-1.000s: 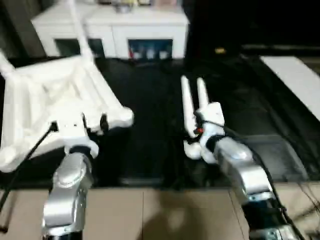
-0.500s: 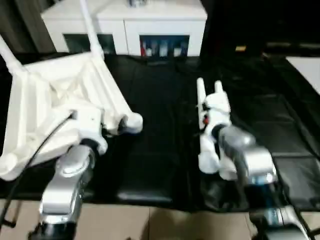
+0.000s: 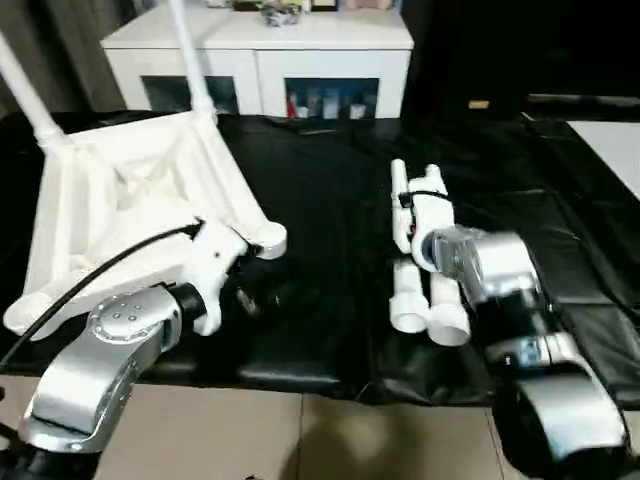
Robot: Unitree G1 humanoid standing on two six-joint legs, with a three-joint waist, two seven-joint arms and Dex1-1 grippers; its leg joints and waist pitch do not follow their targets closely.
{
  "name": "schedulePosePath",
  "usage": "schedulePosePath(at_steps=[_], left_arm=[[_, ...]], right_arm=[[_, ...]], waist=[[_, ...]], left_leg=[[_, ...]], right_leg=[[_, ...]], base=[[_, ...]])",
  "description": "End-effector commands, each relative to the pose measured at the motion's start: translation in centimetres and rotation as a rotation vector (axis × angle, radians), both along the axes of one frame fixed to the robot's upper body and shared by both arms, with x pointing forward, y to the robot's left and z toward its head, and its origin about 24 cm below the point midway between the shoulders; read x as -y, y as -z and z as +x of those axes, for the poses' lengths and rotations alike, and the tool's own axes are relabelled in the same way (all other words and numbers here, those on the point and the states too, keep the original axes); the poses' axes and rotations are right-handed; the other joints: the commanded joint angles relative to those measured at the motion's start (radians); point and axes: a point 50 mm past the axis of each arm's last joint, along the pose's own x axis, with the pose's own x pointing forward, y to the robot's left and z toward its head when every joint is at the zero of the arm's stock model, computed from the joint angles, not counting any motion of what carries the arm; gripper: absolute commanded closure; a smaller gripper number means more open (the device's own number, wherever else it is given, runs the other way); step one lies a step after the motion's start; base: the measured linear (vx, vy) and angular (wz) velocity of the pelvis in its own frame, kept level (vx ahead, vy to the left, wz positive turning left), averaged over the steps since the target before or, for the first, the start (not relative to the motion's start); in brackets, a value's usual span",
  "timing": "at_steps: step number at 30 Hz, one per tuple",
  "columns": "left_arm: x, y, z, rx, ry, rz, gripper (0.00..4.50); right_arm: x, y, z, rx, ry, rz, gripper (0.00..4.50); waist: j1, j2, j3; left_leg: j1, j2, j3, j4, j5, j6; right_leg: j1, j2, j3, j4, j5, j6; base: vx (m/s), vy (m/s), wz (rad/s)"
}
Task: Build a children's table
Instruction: Pick table leg
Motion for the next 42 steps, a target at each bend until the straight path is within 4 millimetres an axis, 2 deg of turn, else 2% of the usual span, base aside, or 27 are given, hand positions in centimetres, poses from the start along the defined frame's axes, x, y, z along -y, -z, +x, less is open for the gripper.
schedulePosePath(at_steps=[1,4,8,9,11,14,18,20,25,26,27,29,30,31,32,33,35,36,37,38,40,41,42], left_arm=[[0.1,-0.8,-0.3,0.009,0.03,0.004,0.0],[0.1,-1.1,-0.6,0.003,0.046,0.007,0.0],[0.1,-1.2,-0.6,-0.001,0.047,0.009,0.0],[0.0,-1.4,-0.6,0.005,0.043,0.012,0.0],[0.0,-1.4,-0.7,0.006,0.038,0.016,0.0],[-0.2,-1.3,-0.9,-0.003,0.033,0.022,0.0],[-0.2,-1.4,-0.9,-0.013,0.035,0.02,0.0],[-0.1,-1.5,-0.8,-0.008,0.032,0.017,0.0],[0.0,-1.6,-0.8,-0.026,0.043,0.004,0.0],[-0.1,-1.6,-0.8,-0.036,0.042,-0.001,0.0],[-0.2,-1.8,-0.5,-0.042,0.018,-0.015,0.0],[-0.5,-2.1,0.0,-0.025,-0.016,-0.024,0.0],[-0.7,-2.2,0.2,-0.015,-0.036,-0.019,0.0],[-0.9,-2.3,0.6,-0.003,-0.063,-0.015,0.0],[-1.1,-2.3,0.9,0.007,-0.086,-0.016,0.0],[-1.3,-2.5,1.3,0.021,-0.112,-0.02,0.0],[-1.4,-2.6,1.5,0.026,-0.122,-0.023,0.0],[-1.5,-2.7,1.6,0.029,-0.123,-0.024,0.0],[-1.5,-2.7,1.6,0.029,-0.124,-0.024,0.0],[-1.5,-2.8,1.8,0.033,-0.131,-0.029,0.0],[-1.5,-3.5,2.6,0.061,-0.16,-0.066,0.0],[-1.5,-3.5,2.6,0.061,-0.16,-0.066,0.0],[-1.5,-3.9,3.1,0.074,-0.183,-0.088,0.0]], right_arm=[[-0.1,0.0,0.1,-0.043,0.016,0.03,0.05],[-0.2,0.6,-0.1,-0.095,0.027,0.087,0.05],[-0.4,0.8,-0.1,-0.123,0.025,0.119,0.41],[-0.5,1.0,-0.2,-0.142,0.029,0.143,0.48],[-0.5,1.3,-0.2,-0.153,0.029,0.153,0.67],[-0.7,1.6,-0.3,-0.169,0.023,0.156,0.96],[-0.9,1.5,-0.2,-0.173,0.012,0.153,1.22],[-0.8,1.5,-0.1,-0.173,0.013,0.152,1.43],[-0.4,1.6,0.0,-0.175,0.022,0.157,1.76],[-0.3,1.6,-0.1,-0.176,0.026,0.158,1.87],[-0.3,1.7,-0.1,-0.176,0.038,0.17,2.04],[-0.2,1.7,0.0,-0.173,0.053,0.193,2.09],[-0.2,1.6,0.0,-0.168,0.059,0.202,2.26],[-0.1,1.5,0.1,-0.157,0.065,0.218,2.39],[-0.1,1.3,0.2,-0.142,0.07,0.235,2.39],[-0.2,0.9,0.4,-0.103,0.072,0.264,2.49],[-0.2,0.6,0.6,-0.069,0.067,0.285,2.6],[-0.3,0.4,0.6,-0.047,0.062,0.318,2.65],[-0.3,0.4,0.6,-0.046,0.062,0.319,2.65],[-0.3,0.4,0.5,-0.036,0.06,0.345,2.67],[-0.1,-0.3,0.6,0.033,0.044,0.407,2.71],[-0.1,-0.3,0.6,0.034,0.044,0.407,2.71],[-0.1,-0.8,0.7,0.075,0.022,0.434,2.71]], waist=[[0.005,-0.005,-0.059],[0.007,-0.007,-0.064],[0.015,-0.009,-0.074],[0.017,-0.016,-0.072],[0.019,-0.013,-0.068],[0.015,-0.014,-0.062],[0.015,-0.02,-0.059],[0.015,-0.018,-0.059],[0.016,-0.017,-0.061],[0.017,-0.011,-0.061],[0.016,-0.009,-0.062],[0.017,-0.011,-0.062],[0.017,-0.005,-0.062],[0.017,-0.007,-0.061],[0.016,-0.002,-0.06],[0.017,0.006,-0.062],[0.015,0.011,-0.062],[0.015,0.009,-0.063],[0.016,0.008,-0.064],[0.015,0.012,-0.065],[0.017,0.014,-0.066],[0.016,0.012,-0.065],[0.02,0.014,-0.069]], left_leg=[[-0.003,0.057,-0.021,-0.093,-0.149,-0.028],[-0.008,0.057,-0.014,-0.088,-0.067,-0.017],[-0.014,0.054,-0.009,-0.08,0.046,0.025],[-0.016,0.055,-0.006,-0.081,0.04,0.036],[-0.012,0.059,-0.007,-0.085,-0.009,0.029],[-0.006,0.063,-0.007,-0.091,-0.073,0.001],[-0.007,0.063,-0.006,-0.094,-0.108,-0.02],[-0.006,0.063,-0.007,-0.094,-0.113,-0.026],[-0.007,0.064,-0.004,-0.093,-0.101,-0.033],[-0.007,0.065,-0.003,-0.093,-0.101,-0.035],[-0.007,0.065,-0.003,-0.093,-0.102,-0.037],[-0.006,0.065,-0.001,-0.092,-0.102,-0.038],[-0.005,0.066,0.0,-0.092,-0.11,-0.042],[-0.006,0.067,-0.001,-0.093,-0.113,-0.043],[-0.006,0.066,0.0,-0.094,-0.126,-0.045],[-0.005,0.067,-0.004,-0.093,-0.129,-0.049],[-0.006,0.068,-0.004,-0.093,-0.137,-0.055],[-0.009,0.067,-0.005,-0.092,-0.122,-0.05],[-0.008,0.067,-0.003,-0.091,-0.115,-0.046],[-0.009,0.066,-0.003,-0.09,-0.095,-0.041],[-0.01,0.068,-0.003,-0.087,-0.069,-0.033],[-0.012,0.066,-0.001,-0.088,-0.068,-0.029],[-0.009,0.067,-0.001,-0.085,-0.058,-0.022]], right_leg=[[0.044,-0.076,0.042,-0.084,-0.3,-0.195],[0.047,-0.071,0.04,-0.074,-0.18,-0.222],[0.052,-0.065,0.036,-0.056,0.03,-0.259],[0.052,-0.064,0.037,-0.057,0.038,-0.269],[0.049,-0.068,0.035,-0.062,-0.019,-0.275],[0.046,-0.067,0.034,-0.067,-0.085,-0.268],[0.045,-0.07,0.037,-0.073,-0.153,-0.242],[0.044,-0.071,0.037,-0.074,-0.17,-0.236],[0.044,-0.07,0.034,-0.072,-0.142,-0.235],[0.044,-0.071,0.032,-0.071,-0.137,-0.238],[0.044,-0.07,0.031,-0.071,-0.131,-0.239],[0.044,-0.069,0.03,-0.073,-0.124,-0.243],[0.045,-0.069,0.027,-0.073,-0.121,-0.246],[0.046,-0.068,0.026,-0.073,-0.123,-0.245],[0.045,-0.068,0.025,-0.076,-0.136,-0.24],[0.047,-0.07,0.023,-0.073,-0.14,-0.239],[0.047,-0.07,0.022,-0.075,-0.144,-0.237],[0.052,-0.072,0.022,-0.073,-0.132,-0.239],[0.05,-0.071,0.022,-0.075,-0.126,-0.24],[0.051,-0.07,0.022,-0.072,-0.098,-0.248],[0.053,-0.07,0.02,-0.068,-0.059,-0.258],[0.054,-0.068,0.02,-0.07,-0.055,-0.258],[0.054,-0.068,0.019,-0.066,-0.029,-0.27]], base=[[0.0,0.0,0.0],[0.0,0.0,0.0],[0.0,0.0,0.0],[0.0,0.0,0.0],[0.0,0.0,0.0],[0.0,0.0,0.0],[0.0,0.0,0.0],[0.0,0.0,0.0],[0.0,0.0,0.0],[0.0,0.0,0.0],[0.0,0.0,0.0],[0.0,0.0,0.0],[0.0,0.0,0.0],[0.0,0.0,0.0],[0.0,0.0,0.0],[0.0,0.0,0.0],[0.0,0.0,0.0],[0.0,0.0,0.0],[0.0,0.0,0.0],[0.0,0.0,0.0],[0.0,0.0,0.0],[0.0,0.0,0.0],[0.0,0.0,0.0]])
